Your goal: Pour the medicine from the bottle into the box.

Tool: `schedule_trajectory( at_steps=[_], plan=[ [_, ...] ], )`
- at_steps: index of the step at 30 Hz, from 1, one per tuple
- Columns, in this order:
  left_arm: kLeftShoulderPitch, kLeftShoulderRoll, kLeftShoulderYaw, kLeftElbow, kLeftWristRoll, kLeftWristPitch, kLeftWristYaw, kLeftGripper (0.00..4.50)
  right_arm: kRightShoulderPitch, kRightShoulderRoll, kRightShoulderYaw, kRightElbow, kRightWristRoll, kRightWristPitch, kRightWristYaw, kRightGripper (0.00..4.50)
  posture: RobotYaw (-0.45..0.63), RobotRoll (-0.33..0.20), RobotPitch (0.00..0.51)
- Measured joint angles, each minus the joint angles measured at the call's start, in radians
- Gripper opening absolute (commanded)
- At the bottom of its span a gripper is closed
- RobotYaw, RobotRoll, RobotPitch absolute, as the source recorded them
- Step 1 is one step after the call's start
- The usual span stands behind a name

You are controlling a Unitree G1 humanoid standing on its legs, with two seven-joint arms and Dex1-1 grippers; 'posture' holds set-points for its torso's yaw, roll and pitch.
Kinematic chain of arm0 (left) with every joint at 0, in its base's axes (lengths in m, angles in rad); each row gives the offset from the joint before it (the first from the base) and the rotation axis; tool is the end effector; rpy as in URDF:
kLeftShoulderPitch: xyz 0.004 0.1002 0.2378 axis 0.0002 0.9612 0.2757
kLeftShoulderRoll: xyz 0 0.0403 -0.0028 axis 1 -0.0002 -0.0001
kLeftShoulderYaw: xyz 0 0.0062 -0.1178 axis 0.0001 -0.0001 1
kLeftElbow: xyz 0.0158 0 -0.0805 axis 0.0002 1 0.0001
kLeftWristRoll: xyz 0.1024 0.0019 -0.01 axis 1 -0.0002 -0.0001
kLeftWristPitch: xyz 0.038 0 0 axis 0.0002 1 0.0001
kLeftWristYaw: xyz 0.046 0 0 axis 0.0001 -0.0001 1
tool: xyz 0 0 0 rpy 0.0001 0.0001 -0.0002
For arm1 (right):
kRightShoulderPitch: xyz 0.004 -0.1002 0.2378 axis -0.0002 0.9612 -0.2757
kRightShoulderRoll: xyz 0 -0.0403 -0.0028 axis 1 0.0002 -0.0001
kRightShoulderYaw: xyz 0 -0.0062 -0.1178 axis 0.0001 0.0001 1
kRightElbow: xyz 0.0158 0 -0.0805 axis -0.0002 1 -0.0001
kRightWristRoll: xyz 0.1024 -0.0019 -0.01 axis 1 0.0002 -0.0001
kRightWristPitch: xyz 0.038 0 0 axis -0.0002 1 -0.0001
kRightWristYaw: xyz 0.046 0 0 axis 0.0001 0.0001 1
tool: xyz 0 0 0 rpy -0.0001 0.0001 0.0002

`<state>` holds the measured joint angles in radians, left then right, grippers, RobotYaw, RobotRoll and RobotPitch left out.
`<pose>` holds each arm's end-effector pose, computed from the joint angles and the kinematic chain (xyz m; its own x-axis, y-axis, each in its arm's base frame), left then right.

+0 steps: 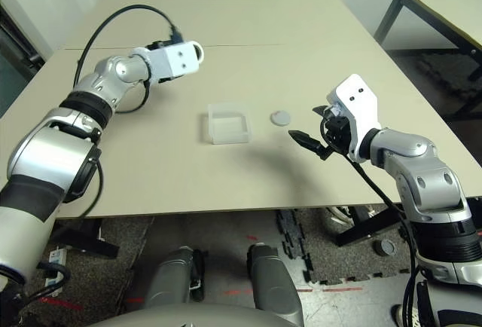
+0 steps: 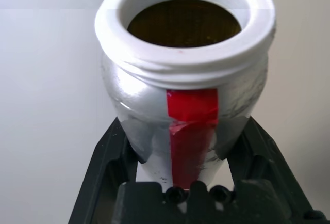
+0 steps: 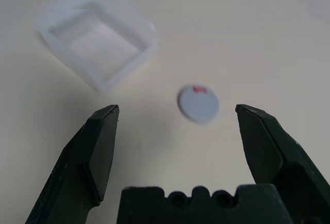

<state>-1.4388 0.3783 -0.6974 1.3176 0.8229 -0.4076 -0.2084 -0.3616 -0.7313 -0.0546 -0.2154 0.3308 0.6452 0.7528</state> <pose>0.3969 0.1333 0.2367 0.8807 -0.3996 -0.2545 0.1265 -0.3193 0.9392 0.2536 -0.2561 0.1743 0.7476 0.5897 -0.3056 -0.6610 0.7057 -0.2552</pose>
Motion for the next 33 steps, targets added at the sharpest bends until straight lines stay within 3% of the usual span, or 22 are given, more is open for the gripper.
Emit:
schedule_trajectory(
  at_steps=[4, 9, 22, 33],
  plan=[
    [-0.041, -0.026, -0.169, 0.026, 0.18, 0.013, 0.127, 2.54, -0.046, 0.052, 0.051, 0.001, -0.002, -0.002, -0.001, 4.5, -0.09, 0.0, 0.049],
    [-0.045, -0.066, -0.277, 0.039, 0.298, 0.022, 0.203, 2.54, -0.064, 0.095, 0.092, 0.01, -0.005, -0.008, -0.005, 4.5, -0.09, 0.0, 0.049],
    [-0.052, -0.159, -0.385, 0.042, 0.418, 0.043, 0.288, 2.54, -0.072, 0.145, 0.12, 0.032, -0.039, -0.036, -0.022, 4.5, -0.1, 0.0, 0.06],
    [-0.031, -0.17, -0.441, 0.042, 0.472, 0.052, 0.333, 2.54, -0.072, 0.151, 0.12, 0.04, -0.039, -0.036, -0.025, 4.5, -0.11, 0.0, 0.063]
  ],
)
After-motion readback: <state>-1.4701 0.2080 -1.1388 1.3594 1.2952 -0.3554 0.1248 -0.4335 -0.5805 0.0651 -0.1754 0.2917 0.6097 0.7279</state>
